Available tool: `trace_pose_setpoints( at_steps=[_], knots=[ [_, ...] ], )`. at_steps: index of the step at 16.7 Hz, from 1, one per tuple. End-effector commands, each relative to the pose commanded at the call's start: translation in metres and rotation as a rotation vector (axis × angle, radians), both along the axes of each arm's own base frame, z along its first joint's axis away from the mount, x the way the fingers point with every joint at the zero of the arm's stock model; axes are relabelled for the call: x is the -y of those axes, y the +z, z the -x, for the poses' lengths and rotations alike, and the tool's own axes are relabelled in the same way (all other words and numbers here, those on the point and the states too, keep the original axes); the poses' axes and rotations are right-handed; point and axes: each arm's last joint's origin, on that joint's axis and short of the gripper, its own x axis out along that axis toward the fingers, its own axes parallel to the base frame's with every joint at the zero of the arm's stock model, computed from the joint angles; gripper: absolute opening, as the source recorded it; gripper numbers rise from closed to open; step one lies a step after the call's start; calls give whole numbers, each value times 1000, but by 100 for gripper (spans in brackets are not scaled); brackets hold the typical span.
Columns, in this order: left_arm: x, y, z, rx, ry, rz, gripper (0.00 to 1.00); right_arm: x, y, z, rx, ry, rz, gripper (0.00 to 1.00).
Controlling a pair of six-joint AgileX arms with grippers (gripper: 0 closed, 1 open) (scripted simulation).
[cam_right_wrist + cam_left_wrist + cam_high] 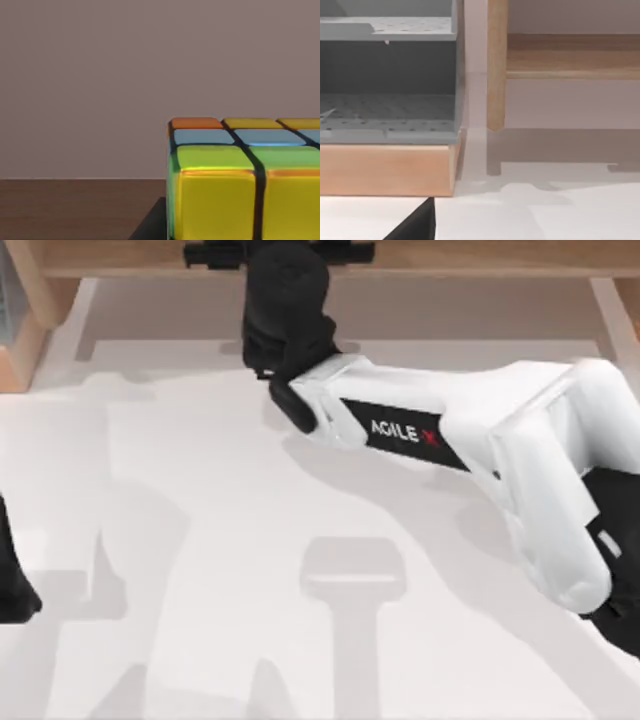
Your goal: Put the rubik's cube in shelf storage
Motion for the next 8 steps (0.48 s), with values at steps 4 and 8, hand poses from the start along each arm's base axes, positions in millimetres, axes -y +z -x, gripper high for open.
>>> trace_pose_setpoints(
  at_steps=[4,8],
  knots=[
    [0,0,0,0,0,0,100,0,0,0,0,0,0,8],
    [0,0,0,0,0,0,100,0,0,0,0,0,0,38]
  ],
)
